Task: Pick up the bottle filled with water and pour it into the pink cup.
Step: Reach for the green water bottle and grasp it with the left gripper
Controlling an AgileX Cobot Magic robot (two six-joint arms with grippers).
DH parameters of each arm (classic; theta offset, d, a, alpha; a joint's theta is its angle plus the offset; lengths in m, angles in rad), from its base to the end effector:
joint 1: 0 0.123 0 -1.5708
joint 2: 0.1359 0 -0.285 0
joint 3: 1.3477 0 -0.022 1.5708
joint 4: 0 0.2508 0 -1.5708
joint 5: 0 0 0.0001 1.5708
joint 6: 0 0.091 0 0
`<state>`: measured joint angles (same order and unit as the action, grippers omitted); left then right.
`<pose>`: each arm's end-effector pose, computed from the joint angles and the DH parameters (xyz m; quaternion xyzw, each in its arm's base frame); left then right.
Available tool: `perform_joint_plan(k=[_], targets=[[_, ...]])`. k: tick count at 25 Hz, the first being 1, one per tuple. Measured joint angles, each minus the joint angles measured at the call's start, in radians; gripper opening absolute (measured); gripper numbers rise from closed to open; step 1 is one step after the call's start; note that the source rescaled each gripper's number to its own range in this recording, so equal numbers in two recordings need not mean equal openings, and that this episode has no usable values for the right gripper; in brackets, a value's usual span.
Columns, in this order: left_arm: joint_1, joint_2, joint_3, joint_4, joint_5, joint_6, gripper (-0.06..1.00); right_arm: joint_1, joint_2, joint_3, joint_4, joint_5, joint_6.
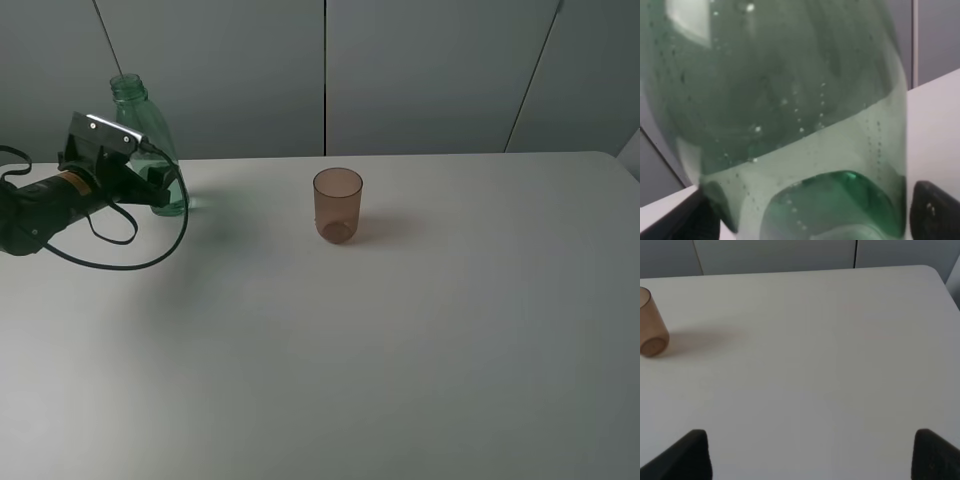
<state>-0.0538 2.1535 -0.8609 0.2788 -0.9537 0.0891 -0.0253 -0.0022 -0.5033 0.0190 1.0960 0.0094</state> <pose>0.3816 -0.0410 0.0874 0.1885 0.7711 -0.0296 0.6074 -0.0070 0.0017 0.2754 0.0144 0.8607 0.0054 0.5088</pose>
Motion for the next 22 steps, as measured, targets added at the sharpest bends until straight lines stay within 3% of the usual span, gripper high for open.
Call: perform_joint_plan(k=[22], targets=[[-0.041, 0.094, -0.110, -0.060, 0.025, 0.017, 0.88, 0.000, 0.000, 0.000, 0.000, 0.000, 0.000]])
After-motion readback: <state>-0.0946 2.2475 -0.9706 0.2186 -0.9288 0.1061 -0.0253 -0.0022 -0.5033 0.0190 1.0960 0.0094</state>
